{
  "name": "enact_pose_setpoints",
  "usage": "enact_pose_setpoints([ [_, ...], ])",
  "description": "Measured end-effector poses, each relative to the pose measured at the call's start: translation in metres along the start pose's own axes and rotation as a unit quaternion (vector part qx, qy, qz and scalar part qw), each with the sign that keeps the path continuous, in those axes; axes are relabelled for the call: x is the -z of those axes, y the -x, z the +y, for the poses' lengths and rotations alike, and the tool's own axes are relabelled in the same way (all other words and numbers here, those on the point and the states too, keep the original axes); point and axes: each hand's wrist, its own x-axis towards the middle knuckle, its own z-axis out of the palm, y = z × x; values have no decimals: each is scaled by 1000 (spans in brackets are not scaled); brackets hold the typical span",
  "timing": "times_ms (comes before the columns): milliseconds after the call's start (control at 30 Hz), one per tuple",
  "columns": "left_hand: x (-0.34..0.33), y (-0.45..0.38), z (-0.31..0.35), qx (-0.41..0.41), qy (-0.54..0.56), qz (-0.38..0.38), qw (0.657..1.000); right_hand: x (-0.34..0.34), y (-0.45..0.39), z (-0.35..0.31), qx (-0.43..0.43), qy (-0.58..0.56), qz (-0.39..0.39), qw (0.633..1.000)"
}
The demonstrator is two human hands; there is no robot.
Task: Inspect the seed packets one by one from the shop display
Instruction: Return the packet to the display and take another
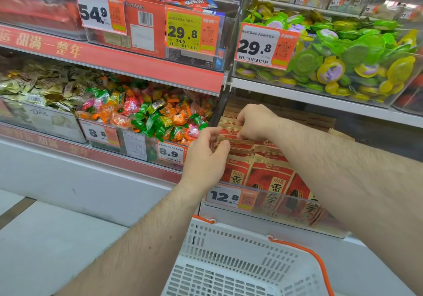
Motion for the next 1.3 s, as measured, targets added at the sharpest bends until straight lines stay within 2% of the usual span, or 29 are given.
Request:
enact_pose_setpoints([
  [167, 0, 1, 2, 14, -5, 9, 1000, 2, 6, -2, 54, -17, 115, 992],
  [267, 0, 3, 4, 23, 3, 6, 1000, 3, 12, -7, 64, -16, 47, 997],
  [400, 0, 3, 6, 33, 5, 7, 999, 4, 11, -7, 25, -66, -29, 997],
  [667, 1, 6, 9, 11, 28, 5, 1000, 2, 14, -2, -9, -101, -39, 994],
  [767, 1, 9, 10, -17, -19, 20, 999, -1, 20, 2, -6, -28, -65, 997],
  [867, 2, 12, 10, -28, -53, 26, 998, 0, 24, 3, -7, -23, -23, 999],
  [1000, 3, 10, 7, -25, -41, 28, 998, 7, 26, 5, -2, -130, 76, 989],
  [1133, 4, 11, 8, -28, -39, 22, 999, 19, 37, 9, 5, -211, 183, 960],
  [1300, 6, 13, 9, -34, -49, -2, 998, 22, 56, 12, -19, -288, 314, 904],
])
